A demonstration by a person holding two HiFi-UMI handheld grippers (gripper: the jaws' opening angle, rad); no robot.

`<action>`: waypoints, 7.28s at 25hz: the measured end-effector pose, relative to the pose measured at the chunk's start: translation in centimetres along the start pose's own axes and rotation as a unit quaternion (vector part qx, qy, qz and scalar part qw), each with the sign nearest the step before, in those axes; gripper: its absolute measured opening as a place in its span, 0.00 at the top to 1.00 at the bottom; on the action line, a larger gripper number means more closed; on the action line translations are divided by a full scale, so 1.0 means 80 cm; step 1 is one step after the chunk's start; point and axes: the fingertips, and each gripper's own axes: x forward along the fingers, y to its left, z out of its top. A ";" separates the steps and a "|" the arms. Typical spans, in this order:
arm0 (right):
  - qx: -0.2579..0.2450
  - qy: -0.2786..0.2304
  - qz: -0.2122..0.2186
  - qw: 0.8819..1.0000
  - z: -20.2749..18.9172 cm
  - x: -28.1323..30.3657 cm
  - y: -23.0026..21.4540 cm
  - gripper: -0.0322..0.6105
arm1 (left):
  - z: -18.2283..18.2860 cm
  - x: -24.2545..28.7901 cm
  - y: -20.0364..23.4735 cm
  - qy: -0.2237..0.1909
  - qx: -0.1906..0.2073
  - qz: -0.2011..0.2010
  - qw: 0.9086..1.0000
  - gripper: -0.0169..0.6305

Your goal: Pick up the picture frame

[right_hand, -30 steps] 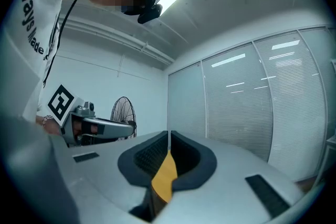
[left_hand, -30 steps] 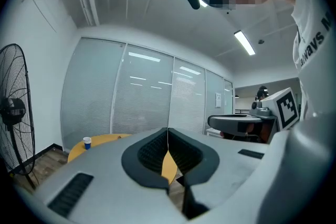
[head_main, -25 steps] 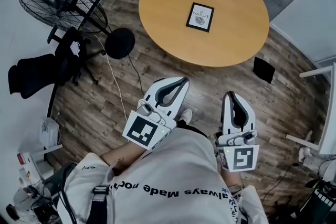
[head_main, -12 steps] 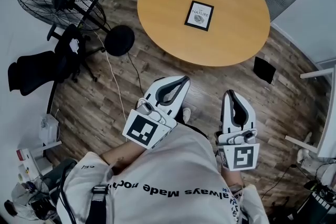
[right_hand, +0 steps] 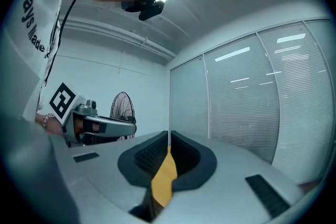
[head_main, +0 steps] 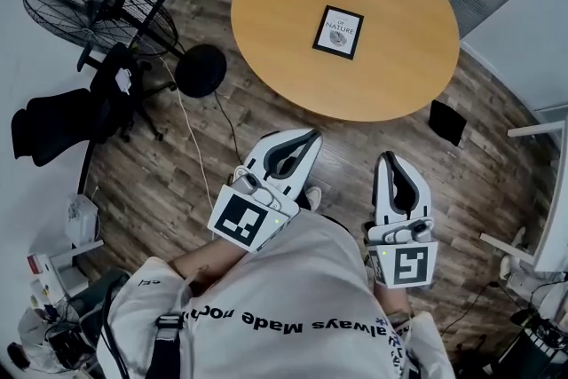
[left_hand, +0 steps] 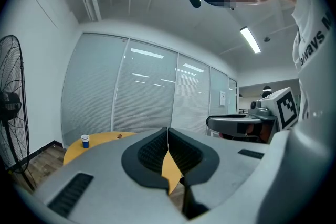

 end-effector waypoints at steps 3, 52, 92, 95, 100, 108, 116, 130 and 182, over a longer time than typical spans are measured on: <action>0.000 0.002 0.003 1.000 0.000 0.024 -0.005 0.89 | 0.004 0.013 0.020 -0.002 -0.002 0.003 1.000 0.93; 0.006 0.087 -0.049 0.995 -0.067 0.382 -0.135 0.88 | -0.038 0.269 0.319 0.086 -0.025 -0.053 0.995 0.93; 0.047 0.314 -0.040 0.947 -0.432 0.484 -0.217 0.79 | -0.406 0.392 0.406 0.318 -0.082 -0.034 0.944 0.82; 0.051 0.334 -0.037 0.940 -0.454 0.488 -0.220 0.79 | -0.425 0.398 0.411 0.331 -0.087 -0.031 0.939 0.82; 0.060 0.361 -0.038 0.930 -0.489 0.489 -0.221 0.78 | -0.449 0.404 0.417 0.348 -0.097 -0.026 0.932 0.82; 0.075 0.393 -0.048 0.915 -0.530 0.491 -0.232 0.76 | -0.486 0.412 0.429 0.372 -0.105 -0.019 0.922 0.80; 0.093 0.411 -0.049 0.905 -0.556 0.492 -0.237 0.74 | -0.499 0.417 0.429 0.384 -0.119 -0.019 0.915 0.78; 0.109 0.411 -0.045 0.904 -0.564 0.494 -0.235 0.74 | -0.509 0.419 0.430 0.394 -0.120 -0.021 0.911 0.76; 0.077 0.312 -0.097 0.942 -0.441 0.453 -0.229 0.78 | -0.390 0.390 0.391 0.313 -0.109 0.000 0.943 0.82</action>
